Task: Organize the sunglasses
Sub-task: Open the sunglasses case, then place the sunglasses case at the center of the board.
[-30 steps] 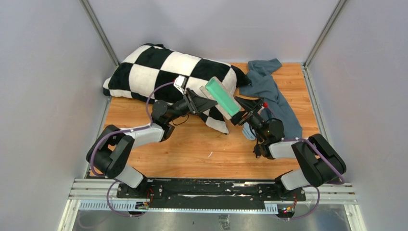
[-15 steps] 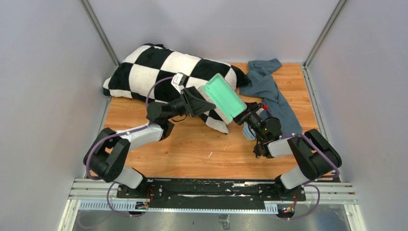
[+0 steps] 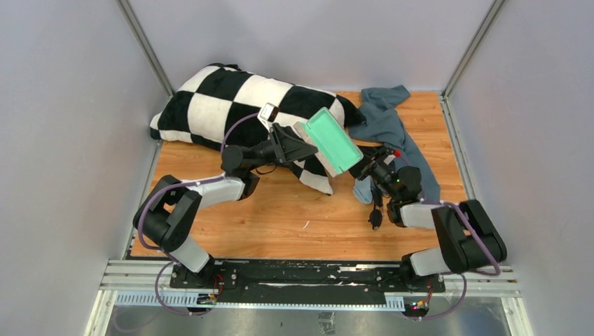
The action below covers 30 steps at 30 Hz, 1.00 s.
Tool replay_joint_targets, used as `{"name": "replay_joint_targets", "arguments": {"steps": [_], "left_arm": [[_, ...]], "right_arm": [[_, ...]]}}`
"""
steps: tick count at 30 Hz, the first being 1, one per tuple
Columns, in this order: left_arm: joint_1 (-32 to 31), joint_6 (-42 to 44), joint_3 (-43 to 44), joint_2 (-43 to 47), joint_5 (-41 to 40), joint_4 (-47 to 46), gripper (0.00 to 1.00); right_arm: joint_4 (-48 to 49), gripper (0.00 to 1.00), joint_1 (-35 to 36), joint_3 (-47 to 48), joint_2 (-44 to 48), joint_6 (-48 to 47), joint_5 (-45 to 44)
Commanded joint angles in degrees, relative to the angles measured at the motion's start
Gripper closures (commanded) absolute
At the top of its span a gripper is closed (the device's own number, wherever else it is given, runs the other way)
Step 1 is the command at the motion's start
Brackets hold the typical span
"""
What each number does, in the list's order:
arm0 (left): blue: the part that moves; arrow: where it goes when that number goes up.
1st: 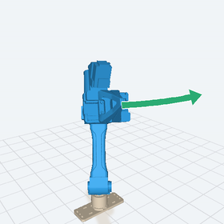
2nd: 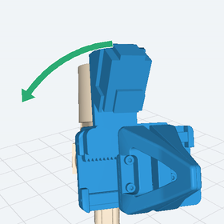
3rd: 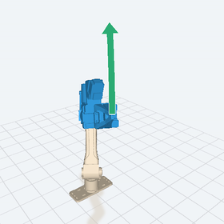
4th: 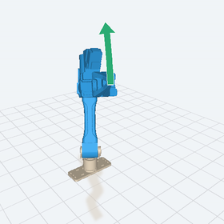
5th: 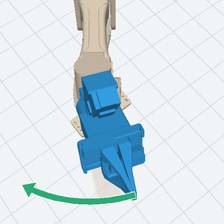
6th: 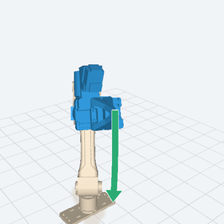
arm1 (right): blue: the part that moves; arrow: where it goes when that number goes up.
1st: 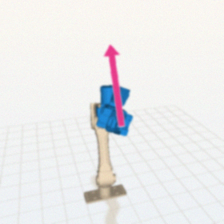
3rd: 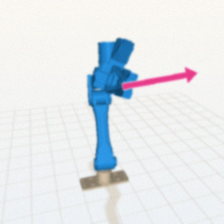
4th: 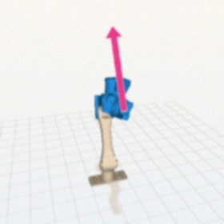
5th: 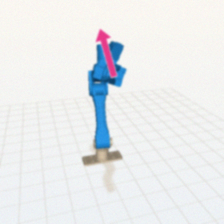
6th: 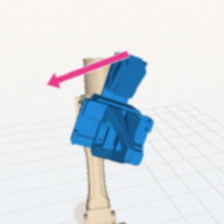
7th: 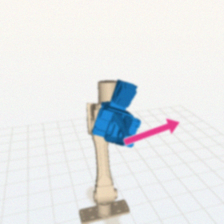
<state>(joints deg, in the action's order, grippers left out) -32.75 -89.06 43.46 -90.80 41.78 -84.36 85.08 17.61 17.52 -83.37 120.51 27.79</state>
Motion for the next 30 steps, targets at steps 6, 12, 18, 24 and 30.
{"name": "replay_joint_targets", "arguments": {"steps": [6,12,18,24,30], "left_arm": [[0.63,7.15,-3.81,9.24,1.28,15.97,1.0],[0.58,18.18,-8.39,19.11,3.4,36.7,1.0],[0.59,25.38,-17.42,28.18,4.44,51.83,1.0],[0.78,33.25,-22.03,31.72,0.84,67.28,1.0],[2.16,46.0,-17.4,28.65,-1.98,86.91,1.0]], "right_arm": [[-90.75,0.43,-16.88,18.23,32.86,-49.01,5.63],[-113.49,0.34,-21.03,33.84,35.42,-75.44,-5.44],[-123.18,0.32,-21.03,39.28,32.82,-91.01,-10.53],[-127.32,0.27,-20.95,37.95,32.85,-99.99,-14.2],[-125.9,0.27,-19.53,33.65,33.17,-100.03,-13.4]]}}
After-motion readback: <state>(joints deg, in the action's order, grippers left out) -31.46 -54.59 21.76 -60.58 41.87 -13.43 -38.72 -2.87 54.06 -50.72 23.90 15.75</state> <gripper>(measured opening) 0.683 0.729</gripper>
